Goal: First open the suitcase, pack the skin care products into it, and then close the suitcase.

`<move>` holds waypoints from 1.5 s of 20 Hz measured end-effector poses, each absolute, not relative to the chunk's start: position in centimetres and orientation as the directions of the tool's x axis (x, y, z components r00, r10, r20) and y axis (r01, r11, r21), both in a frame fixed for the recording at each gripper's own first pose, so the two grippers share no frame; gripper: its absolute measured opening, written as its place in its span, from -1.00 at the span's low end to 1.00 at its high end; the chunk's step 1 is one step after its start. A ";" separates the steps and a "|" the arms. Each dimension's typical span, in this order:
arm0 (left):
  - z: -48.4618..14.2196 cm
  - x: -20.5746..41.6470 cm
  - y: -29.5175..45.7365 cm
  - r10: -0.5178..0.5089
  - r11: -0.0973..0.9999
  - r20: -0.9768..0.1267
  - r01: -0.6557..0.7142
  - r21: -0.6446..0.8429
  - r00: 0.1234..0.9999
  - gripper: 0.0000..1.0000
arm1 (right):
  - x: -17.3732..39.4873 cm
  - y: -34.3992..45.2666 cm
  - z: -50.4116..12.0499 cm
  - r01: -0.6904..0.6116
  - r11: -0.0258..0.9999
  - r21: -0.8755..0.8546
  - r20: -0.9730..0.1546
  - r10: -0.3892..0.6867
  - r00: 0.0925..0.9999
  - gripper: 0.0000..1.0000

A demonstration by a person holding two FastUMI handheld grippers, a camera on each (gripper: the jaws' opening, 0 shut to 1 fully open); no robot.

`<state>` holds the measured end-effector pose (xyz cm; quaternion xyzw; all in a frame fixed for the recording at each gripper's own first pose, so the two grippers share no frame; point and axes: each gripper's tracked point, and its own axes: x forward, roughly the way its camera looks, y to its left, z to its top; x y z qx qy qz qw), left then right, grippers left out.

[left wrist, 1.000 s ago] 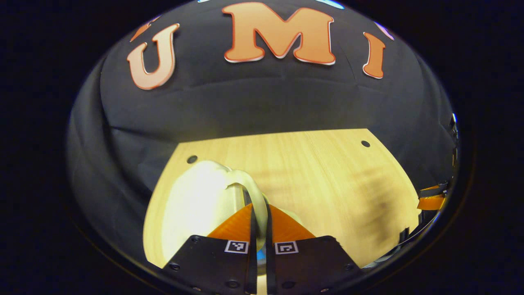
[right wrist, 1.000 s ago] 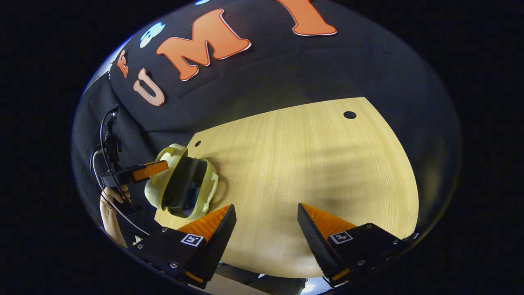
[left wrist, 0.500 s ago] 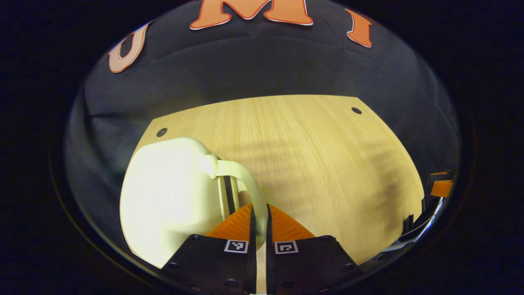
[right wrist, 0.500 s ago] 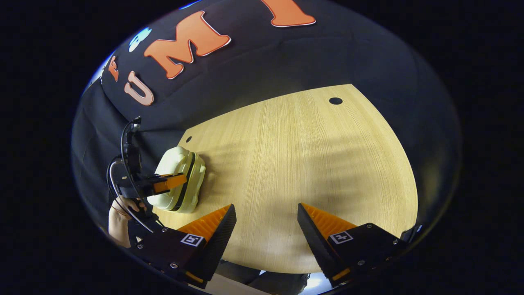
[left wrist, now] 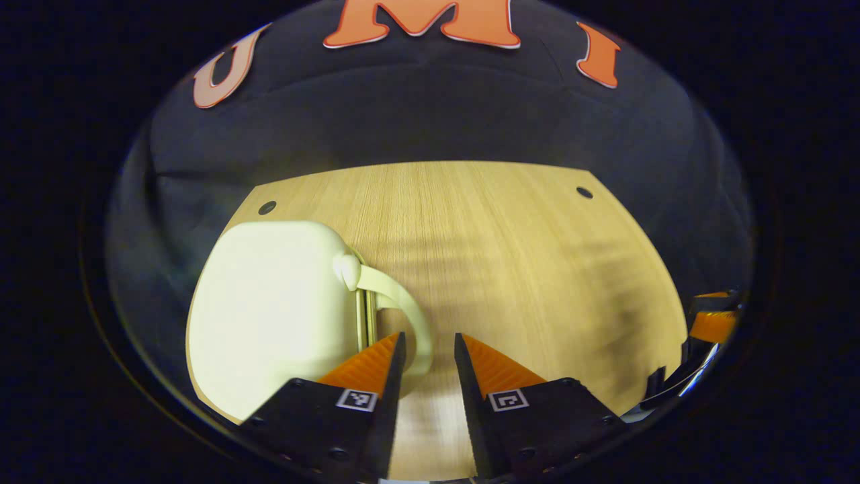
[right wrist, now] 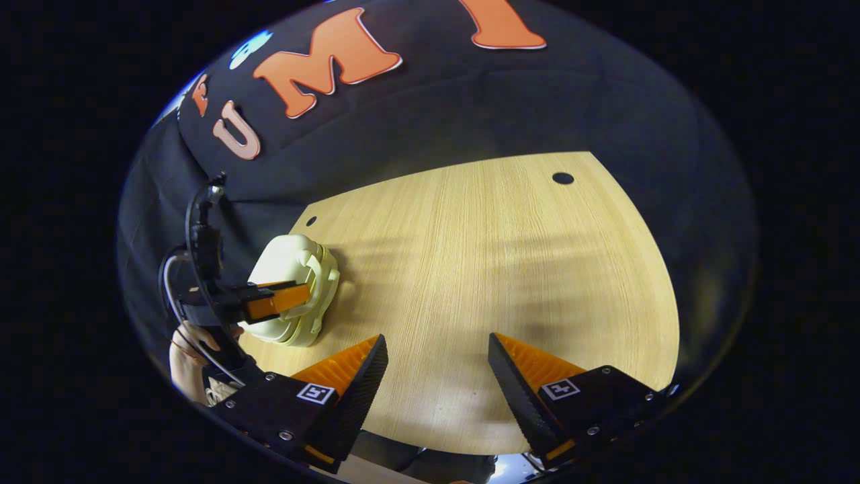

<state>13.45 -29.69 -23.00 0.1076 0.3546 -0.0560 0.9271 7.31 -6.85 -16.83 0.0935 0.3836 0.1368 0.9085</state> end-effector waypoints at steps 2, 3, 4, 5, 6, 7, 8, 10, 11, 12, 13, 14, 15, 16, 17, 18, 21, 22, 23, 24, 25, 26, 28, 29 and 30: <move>-18.4 13.1 -30.9 -0.046 0.975 -0.593 0.166 0.149 0.804 0.66 | 8.2 -7.3 -15.2 -0.187 0.955 0.229 -0.644 0.293 0.706 0.92; -15.9 13.0 -31.5 -0.065 0.976 -0.543 0.165 0.139 0.837 1.00 | 8.7 -7.6 -14.2 -0.187 0.961 0.204 -0.623 0.275 0.732 0.92; -13.4 12.7 -32.1 -0.076 0.977 -0.495 0.163 0.135 0.866 0.99 | 9.2 -8.0 -12.9 -0.189 0.966 0.176 -0.594 0.258 0.762 0.92; -10.8 11.9 -32.5 -0.082 0.978 -0.438 0.157 0.138 0.895 0.98 | 9.7 -8.4 -11.4 -0.188 0.972 0.144 -0.558 0.236 0.795 0.92; -8.4 11.3 -32.7 -0.085 0.978 -0.383 0.151 0.146 0.920 0.98 | 10.2 -8.6 -9.8 -0.185 0.977 0.109 -0.520 0.215 0.827 0.92; -6.0 10.6 -33.0 -0.083 0.978 -0.331 0.141 0.155 0.940 1.00 | 10.6 -8.8 -8.1 -0.181 0.981 0.074 -0.476 0.195 0.858 0.92; -3.3 9.7 -33.2 -0.083 0.978 -0.285 0.133 0.161 0.955 0.98 | 11.1 -8.9 -6.1 -0.174 0.984 0.044 -0.428 0.176 0.887 0.92; 0.4 9.0 -32.9 -0.103 0.978 -0.194 0.135 0.159 0.976 0.97 | 11.2 -8.6 -2.4 -0.166 0.986 0.013 -0.335 0.161 0.928 0.92; 2.0 8.9 -32.9 -0.111 0.978 -0.152 0.135 0.157 0.982 0.98 | 11.1 -8.3 -0.8 -0.162 0.987 0.006 -0.295 0.156 0.943 0.92; 4.1 8.3 -32.8 -0.114 0.979 -0.105 0.129 0.156 0.988 0.96 | 10.9 -8.0 0.5 -0.155 0.988 0.001 -0.256 0.150 0.955 0.91; 6.2 7.7 -32.5 -0.117 0.979 -0.060 0.125 0.158 0.991 0.97 | 10.6 -7.8 1.8 -0.153 0.988 -0.001 -0.218 0.149 0.965 0.91; 8.2 7.2 -32.1 -0.117 0.980 -0.015 0.118 0.163 0.993 0.96 | 10.4 -7.3 2.8 -0.152 0.988 -0.001 -0.178 0.149 0.973 0.92; 9.5 6.8 -31.6 -0.118 0.980 0.035 0.111 0.168 0.992 0.98 | 10.0 -6.9 3.7 -0.148 0.989 -0.002 -0.146 0.146 0.978 0.92; 10.8 6.3 -31.2 -0.128 0.978 0.073 0.114 0.176 0.989 0.96 | 9.6 -6.7 4.7 -0.142 0.990 -0.001 -0.113 0.140 0.984 0.91; 11.7 5.9 -30.8 -0.132 0.977 0.104 0.111 0.182 0.986 0.96 | 9.3 -6.4 5.2 -0.136 0.991 0.002 -0.090 0.136 0.987 0.91; 12.4 5.4 -30.3 -0.135 0.976 0.121 0.111 0.185 0.983 0.96 | 8.4 -6.2 5.4 -0.128 0.992 0.004 -0.083 0.128 0.988 0.91; 12.9 4.1 -29.1 -0.156 0.974 0.135 0.130 0.184 0.978 0.96 | 7.2 -5.4 5.5 -0.089 0.996 0.020 -0.069 0.091 0.993 0.91; 12.9 3.6 -28.5 -0.163 0.973 0.135 0.137 0.185 0.977 0.96 | 6.8 -4.8 5.5 -0.081 0.997 0.019 -0.061 0.082 0.995 0.90; 12.9 3.0 -27.4 -0.166 0.973 0.134 0.139 0.186 0.977 0.96 | 6.3 -4.4 5.3 -0.069 0.997 0.016 -0.059 0.070 0.996 0.90; 12.8 2.7 -26.6 -0.169 0.971 0.129 0.143 0.190 0.977 0.96 | 6.0 -4.0 5.0 -0.063 0.998 0.015 -0.063 0.064 0.996 0.90; 12.6 2.4 -26.0 -0.176 0.970 0.126 0.150 0.192 0.976 0.96 | 5.6 -3.4 4.9 -0.058 0.998 0.022 -0.064 0.059 0.996 0.90; 12.4 2.3 -25.6 -0.185 0.968 0.122 0.159 0.192 0.975 0.96 | 5.2 -2.7 4.6 -0.055 0.998 0.033 -0.068 0.058 0.996 0.91; 12.0 2.0 -24.8 -0.201 0.968 0.120 0.178 0.179 0.972 0.96 | 4.0 -1.7 4.1 -0.053 0.997 0.051 -0.071 0.057 0.996 0.91; 11.7 2.0 -24.4 -0.207 0.968 0.117 0.187 0.167 0.971 0.96 | 3.5 -1.4 4.0 -0.049 0.998 0.047 -0.070 0.052 0.996 0.91; 11.7 1.9 -24.1 -0.217 0.968 0.116 0.198 0.154 0.969 0.96 | 3.2 -1.2 3.8 -0.046 0.998 0.039 -0.072 0.049 0.996 0.90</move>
